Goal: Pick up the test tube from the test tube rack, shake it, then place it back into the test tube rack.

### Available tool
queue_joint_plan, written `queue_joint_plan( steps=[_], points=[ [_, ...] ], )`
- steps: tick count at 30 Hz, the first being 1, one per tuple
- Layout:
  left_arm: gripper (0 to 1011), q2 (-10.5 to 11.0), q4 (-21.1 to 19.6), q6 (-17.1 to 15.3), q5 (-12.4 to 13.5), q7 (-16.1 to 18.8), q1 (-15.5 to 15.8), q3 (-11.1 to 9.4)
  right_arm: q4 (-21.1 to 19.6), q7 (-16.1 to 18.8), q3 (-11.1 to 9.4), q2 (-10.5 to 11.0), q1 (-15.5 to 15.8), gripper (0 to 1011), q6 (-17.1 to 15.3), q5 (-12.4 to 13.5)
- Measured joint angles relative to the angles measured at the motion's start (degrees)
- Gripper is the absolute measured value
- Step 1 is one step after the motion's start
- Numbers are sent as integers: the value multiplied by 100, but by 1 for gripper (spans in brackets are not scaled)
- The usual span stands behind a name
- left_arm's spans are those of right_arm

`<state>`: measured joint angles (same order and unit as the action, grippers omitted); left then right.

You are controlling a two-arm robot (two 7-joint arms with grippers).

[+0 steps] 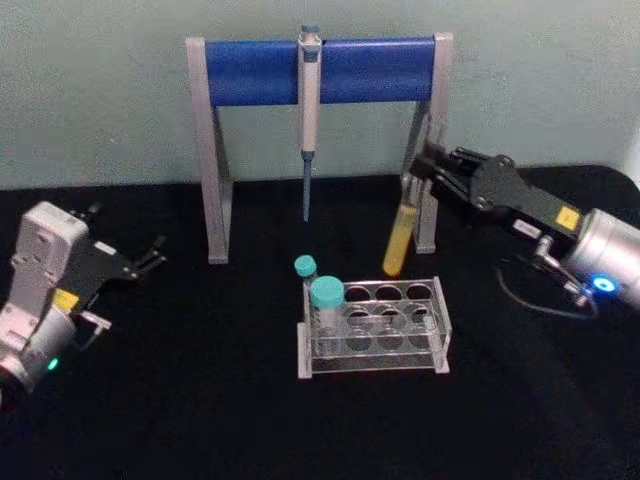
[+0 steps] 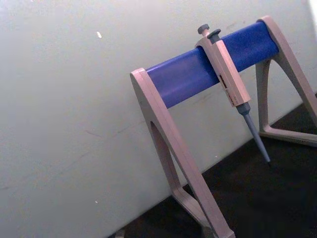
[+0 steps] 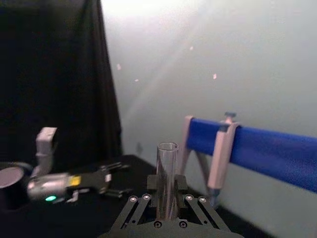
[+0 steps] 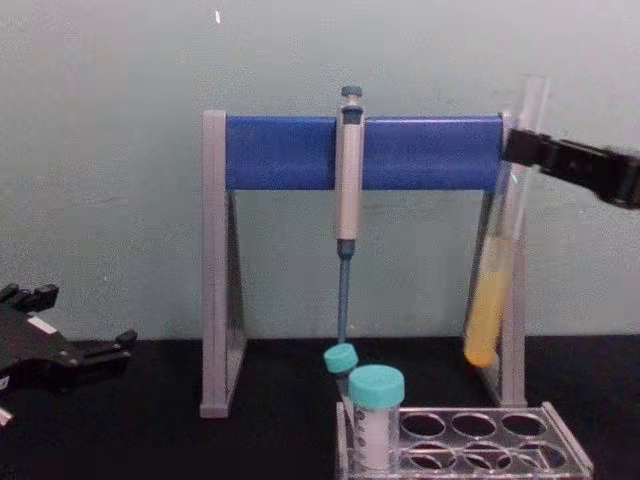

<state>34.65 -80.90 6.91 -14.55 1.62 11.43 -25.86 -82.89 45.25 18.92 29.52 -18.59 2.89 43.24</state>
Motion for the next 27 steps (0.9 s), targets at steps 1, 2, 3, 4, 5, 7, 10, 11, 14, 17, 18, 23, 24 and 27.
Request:
queue_joint_plan(
  steps=[1,2,3,4,5,7,10,11,14,17,18,23,24,27],
  points=[
    [1001,0,0,0,0,0,0,0,-15,59,0,54,7,228,-55,58],
    [1001,0,0,0,0,0,0,0,-53,160,-3,173,33,228,-150,150],
    [1001,0,0,0,0,0,0,0,-78,195,-6,231,50,228,-186,185],
    [1001,0,0,0,0,0,0,0,-126,233,-16,337,82,228,-245,229],
    [1001,0,0,0,0,0,0,0,-155,239,-21,399,100,228,-270,240],
    [1002,0,0,0,0,0,0,0,-241,217,-28,567,148,228,-316,228],
    [1001,0,0,0,0,0,0,0,-331,42,-22,749,178,228,-309,67],
    [1001,0,0,0,0,0,0,0,-349,-31,-14,786,178,228,-293,-6],
    [1001,0,0,0,0,0,0,0,-385,-250,23,857,170,228,-191,-231],
    [1001,0,0,0,0,0,0,0,-396,-549,86,874,128,228,24,-591],
    [1001,0,0,0,0,0,0,0,-396,-625,101,862,114,229,79,-677],
    [1001,0,0,0,0,0,0,0,-329,-1039,185,631,9,228,449,-1265],
    [1002,0,0,0,0,0,0,0,-316,-1081,189,588,-2,228,493,-1322],
    [1001,0,0,0,0,0,0,0,-260,-1209,192,409,-33,228,641,-1469]
  ],
)
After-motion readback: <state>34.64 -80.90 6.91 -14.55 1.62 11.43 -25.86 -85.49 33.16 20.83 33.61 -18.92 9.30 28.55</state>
